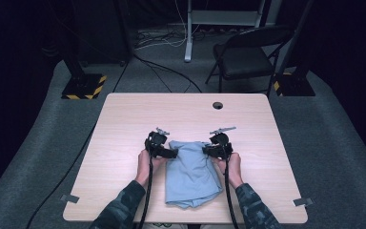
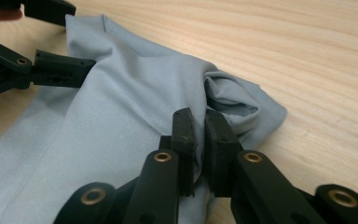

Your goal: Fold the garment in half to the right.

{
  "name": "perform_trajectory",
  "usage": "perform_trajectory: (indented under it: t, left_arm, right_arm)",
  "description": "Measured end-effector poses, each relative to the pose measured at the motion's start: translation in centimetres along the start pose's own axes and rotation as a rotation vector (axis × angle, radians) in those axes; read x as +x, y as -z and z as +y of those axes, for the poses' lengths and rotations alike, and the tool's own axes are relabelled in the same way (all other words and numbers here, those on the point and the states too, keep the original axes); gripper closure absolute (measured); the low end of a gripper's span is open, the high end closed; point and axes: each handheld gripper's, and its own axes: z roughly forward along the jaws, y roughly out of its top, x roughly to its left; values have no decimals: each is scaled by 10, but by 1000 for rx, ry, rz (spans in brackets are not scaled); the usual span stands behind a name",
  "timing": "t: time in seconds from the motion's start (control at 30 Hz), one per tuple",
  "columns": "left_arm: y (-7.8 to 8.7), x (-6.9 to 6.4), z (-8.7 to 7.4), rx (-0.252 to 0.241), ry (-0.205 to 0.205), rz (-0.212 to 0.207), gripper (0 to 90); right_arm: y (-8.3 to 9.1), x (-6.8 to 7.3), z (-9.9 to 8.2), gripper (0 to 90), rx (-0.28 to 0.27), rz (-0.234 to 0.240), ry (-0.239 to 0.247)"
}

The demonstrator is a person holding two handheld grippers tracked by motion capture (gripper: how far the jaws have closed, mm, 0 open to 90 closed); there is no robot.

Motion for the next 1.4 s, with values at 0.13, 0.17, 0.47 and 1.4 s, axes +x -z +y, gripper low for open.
perform_trajectory:
  t: [0.13, 0.17, 0.47, 1.4]
  left_arm:
    - [0, 4, -1, -3, -16, -9, 86]
    - [0, 5, -1, -6, -15, -17, 84]
    - [12, 22, 12, -55, 53, -69, 89]
    - [-14, 24, 24, -7, 60, 32, 94]
  right_arm:
    - [14, -4, -6, 856, -85, -24, -37]
    - [19, -6, -8, 857, -107, -28, -52]
    - [19, -18, 3, 555, -90, 65, -73]
    - [48, 8, -27, 588, -5, 111, -63]
